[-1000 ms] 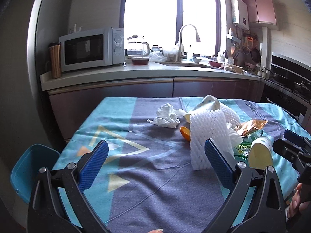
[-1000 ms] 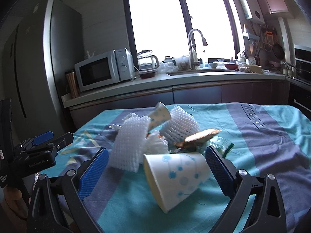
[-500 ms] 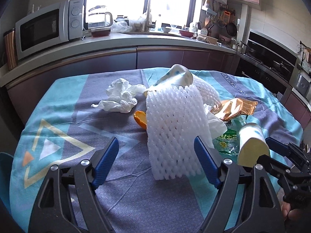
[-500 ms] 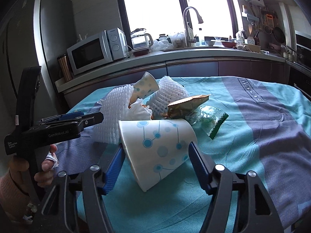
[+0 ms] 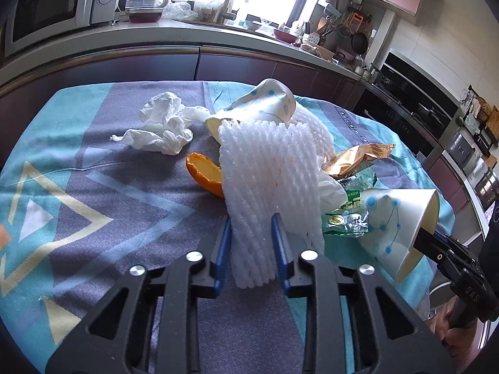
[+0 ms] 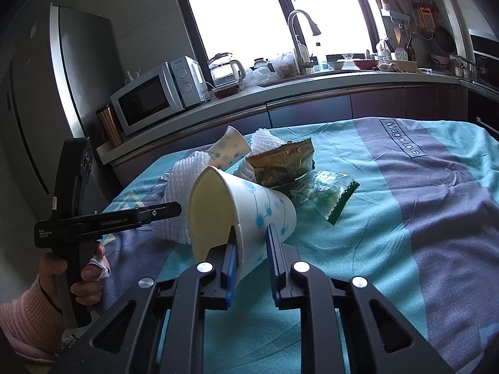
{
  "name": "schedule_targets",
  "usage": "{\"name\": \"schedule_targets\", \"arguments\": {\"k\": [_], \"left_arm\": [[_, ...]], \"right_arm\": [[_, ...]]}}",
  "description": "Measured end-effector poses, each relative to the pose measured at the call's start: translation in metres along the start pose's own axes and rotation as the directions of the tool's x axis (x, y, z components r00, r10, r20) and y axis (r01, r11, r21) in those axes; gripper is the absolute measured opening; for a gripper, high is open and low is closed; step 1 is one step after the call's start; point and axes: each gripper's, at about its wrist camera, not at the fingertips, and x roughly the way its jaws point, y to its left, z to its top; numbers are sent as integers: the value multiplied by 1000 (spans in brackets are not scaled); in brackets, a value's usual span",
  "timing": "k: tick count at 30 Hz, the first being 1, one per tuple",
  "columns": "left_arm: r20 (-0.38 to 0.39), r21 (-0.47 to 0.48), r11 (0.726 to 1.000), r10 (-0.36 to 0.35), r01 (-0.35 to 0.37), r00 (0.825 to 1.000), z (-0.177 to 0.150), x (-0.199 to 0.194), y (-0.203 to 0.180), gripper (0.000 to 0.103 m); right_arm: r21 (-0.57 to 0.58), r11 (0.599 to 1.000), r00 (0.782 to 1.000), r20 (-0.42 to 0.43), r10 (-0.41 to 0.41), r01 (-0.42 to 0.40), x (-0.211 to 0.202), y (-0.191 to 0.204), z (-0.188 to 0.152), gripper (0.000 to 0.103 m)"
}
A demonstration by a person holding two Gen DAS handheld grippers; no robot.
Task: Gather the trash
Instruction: 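Carry the foam net with the left tool and the cup with the right tool to the teal bin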
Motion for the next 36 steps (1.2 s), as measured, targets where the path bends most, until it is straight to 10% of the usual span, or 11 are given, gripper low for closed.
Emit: {"name": "schedule_targets", "arguments": {"k": [20, 36], "left_arm": [[201, -76, 997, 50, -35, 978, -30, -131, 33, 14], [282, -229, 951, 267, -206, 921, -72, -232, 107, 14]], "right_arm": [[-41, 982, 982, 16, 187, -186, -5, 52, 20, 4], [-111, 878, 884, -115, 454, -466, 57, 159, 35, 4]]}}
